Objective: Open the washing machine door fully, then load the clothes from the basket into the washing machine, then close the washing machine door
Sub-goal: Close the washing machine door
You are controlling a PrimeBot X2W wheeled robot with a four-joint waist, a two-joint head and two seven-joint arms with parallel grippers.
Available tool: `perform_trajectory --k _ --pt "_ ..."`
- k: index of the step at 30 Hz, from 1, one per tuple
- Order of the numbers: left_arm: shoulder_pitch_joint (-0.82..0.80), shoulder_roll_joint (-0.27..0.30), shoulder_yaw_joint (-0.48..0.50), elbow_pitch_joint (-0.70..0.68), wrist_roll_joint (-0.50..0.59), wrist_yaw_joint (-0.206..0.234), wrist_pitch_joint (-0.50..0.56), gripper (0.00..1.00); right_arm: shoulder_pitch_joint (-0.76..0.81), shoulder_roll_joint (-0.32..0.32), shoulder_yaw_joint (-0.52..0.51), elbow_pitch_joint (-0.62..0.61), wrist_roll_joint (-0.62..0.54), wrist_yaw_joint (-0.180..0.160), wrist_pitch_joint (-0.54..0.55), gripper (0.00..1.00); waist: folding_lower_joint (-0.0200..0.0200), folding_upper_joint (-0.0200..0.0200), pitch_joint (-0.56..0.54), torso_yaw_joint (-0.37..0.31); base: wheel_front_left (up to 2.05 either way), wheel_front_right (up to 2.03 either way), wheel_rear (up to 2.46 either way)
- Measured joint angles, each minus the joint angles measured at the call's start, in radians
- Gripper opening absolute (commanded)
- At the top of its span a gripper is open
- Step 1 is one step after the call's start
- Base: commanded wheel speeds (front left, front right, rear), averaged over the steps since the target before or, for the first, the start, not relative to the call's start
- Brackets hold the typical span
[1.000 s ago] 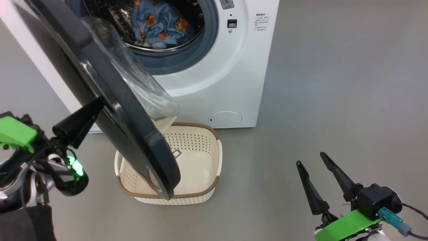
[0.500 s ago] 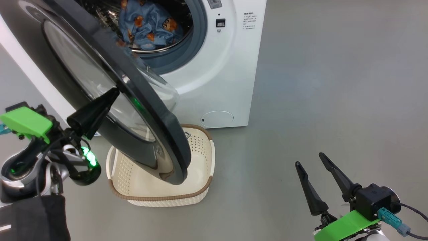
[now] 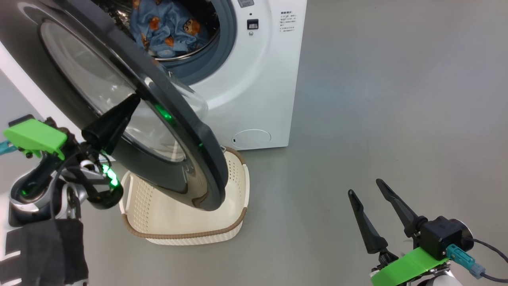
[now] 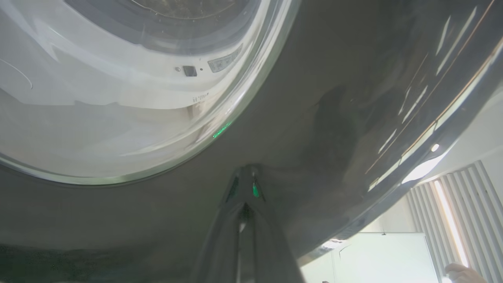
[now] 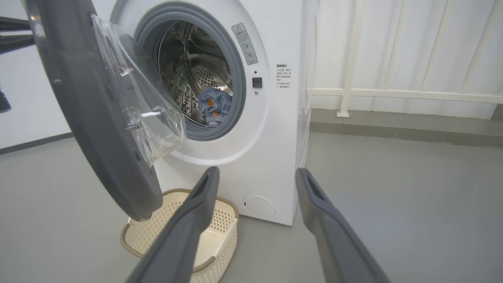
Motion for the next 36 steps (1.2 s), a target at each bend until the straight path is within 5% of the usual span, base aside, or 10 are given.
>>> perform_trajectory --k 36 --pt "-0.098 -0.009 -0.086 0.226 -0.051 -0.151 -0.134 0.0 -0.001 -0.01 0.008 0.004 0.006 0.0 0.0 1.0 0.0 0.0 -0.029 0.003 0.0 0.0 0.0"
